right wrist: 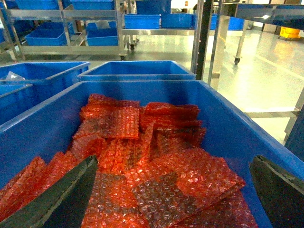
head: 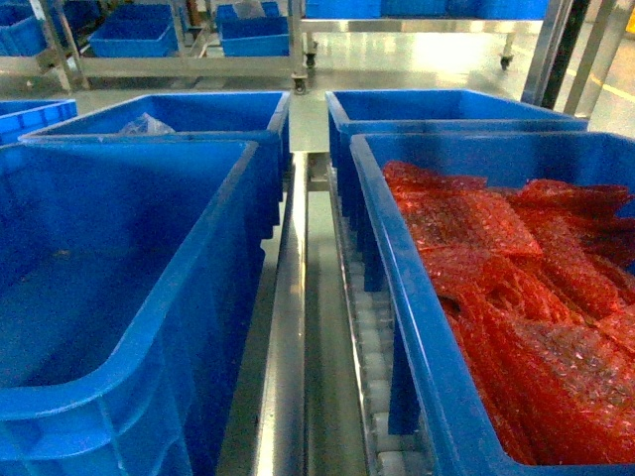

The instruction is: Pick blue part to blue bin on bottom shelf

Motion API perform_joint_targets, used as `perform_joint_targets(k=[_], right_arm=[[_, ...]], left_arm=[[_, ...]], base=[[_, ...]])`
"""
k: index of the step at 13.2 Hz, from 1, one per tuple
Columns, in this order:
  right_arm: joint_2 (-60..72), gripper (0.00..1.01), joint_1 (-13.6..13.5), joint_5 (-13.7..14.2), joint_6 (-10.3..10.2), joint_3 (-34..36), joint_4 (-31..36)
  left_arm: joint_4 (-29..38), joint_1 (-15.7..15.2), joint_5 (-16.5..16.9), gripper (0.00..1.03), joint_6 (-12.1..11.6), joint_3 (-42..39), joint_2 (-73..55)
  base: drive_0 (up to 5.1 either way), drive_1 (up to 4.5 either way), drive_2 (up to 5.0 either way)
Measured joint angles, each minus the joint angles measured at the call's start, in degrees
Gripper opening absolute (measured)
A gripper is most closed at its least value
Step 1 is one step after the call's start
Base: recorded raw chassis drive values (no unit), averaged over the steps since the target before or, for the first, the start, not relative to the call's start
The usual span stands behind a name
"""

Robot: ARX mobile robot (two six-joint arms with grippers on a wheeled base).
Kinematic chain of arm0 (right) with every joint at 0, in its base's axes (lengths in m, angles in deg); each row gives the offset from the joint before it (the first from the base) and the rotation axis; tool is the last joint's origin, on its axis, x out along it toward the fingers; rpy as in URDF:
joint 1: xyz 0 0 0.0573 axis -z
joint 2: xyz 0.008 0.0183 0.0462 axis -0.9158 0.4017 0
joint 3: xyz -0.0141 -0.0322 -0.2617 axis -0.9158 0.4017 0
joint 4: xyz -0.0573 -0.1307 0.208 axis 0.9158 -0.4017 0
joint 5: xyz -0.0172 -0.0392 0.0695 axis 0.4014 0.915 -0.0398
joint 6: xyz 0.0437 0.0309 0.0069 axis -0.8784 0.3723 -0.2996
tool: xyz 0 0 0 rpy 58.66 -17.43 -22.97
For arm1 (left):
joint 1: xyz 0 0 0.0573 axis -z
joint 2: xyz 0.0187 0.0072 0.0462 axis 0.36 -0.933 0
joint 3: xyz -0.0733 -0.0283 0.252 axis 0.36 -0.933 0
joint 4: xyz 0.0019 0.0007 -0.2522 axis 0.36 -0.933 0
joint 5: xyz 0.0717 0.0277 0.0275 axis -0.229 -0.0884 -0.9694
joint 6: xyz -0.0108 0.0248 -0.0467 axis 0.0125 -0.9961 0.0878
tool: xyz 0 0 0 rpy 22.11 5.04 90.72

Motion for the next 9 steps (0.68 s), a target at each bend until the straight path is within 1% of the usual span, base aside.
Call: perform_joint_targets(k=[8, 9], right_arm=[[0.0, 0.98, 0.0, 0.0, 0.0, 0.0, 0.0], [0.0, 0.98, 0.0, 0.0, 0.0, 0.0, 0.0]], left_arm=[[0.0, 0.0, 0.0, 0.43, 0.0, 0.0, 0.0], [-3.0, 0.4, -1.1, 0.43, -0.7, 0.7, -0.3]], base=[[0.0, 0.0, 0.0], [0.0, 0.0, 0.0]])
